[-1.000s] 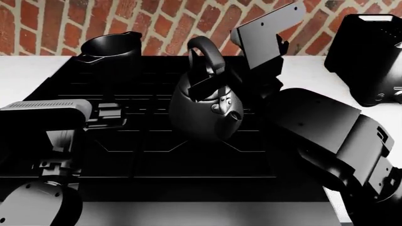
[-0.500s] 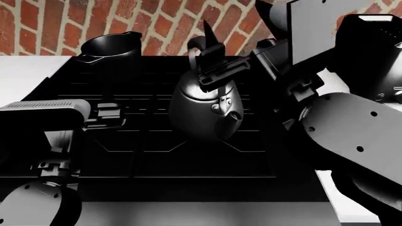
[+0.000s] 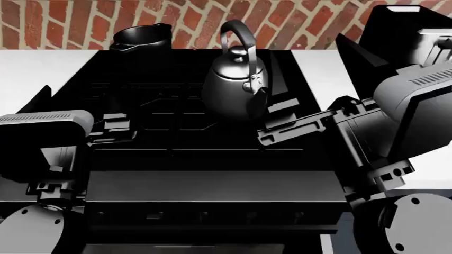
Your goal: Pick the kettle from the counter and place it on a stove burner. Then turn the burner on.
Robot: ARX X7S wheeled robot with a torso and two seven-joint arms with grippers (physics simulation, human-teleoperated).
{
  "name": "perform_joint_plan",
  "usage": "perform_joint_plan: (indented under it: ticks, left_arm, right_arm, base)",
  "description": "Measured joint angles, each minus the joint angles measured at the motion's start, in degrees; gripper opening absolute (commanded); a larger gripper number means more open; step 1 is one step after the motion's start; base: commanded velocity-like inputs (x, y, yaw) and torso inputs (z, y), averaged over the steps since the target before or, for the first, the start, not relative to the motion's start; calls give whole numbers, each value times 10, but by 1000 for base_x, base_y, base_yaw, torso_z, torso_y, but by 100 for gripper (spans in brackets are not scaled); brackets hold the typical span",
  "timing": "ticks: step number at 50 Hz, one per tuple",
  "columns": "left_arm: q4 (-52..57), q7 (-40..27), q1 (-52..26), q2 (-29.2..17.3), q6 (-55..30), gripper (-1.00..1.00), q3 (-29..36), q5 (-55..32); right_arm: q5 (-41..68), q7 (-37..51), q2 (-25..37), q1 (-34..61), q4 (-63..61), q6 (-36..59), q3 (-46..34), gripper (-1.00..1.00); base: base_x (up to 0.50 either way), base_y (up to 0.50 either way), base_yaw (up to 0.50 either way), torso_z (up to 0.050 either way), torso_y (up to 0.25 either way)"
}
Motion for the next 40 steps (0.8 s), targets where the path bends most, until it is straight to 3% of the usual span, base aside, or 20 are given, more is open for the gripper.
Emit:
perform_joint_plan:
  ticks: [18, 28, 40]
  left_arm:
    - [1, -1, 2, -1, 6, 100, 3, -5]
    - [2, -3, 3, -2, 8, 100, 5, -4]
    - [10, 1, 13, 3, 34, 100, -6, -12]
  right_arm:
    - [-43, -4, 20, -70, -14, -47, 8, 100]
    - [-54, -10, 24, -90, -13, -66, 9, 100]
    - [-106, 12, 60, -157, -7, -96, 28, 100]
  base:
    - [-450, 292, 0, 0, 0]
    - [-104, 499, 0, 0, 0]
    - [0, 0, 0, -6, -10]
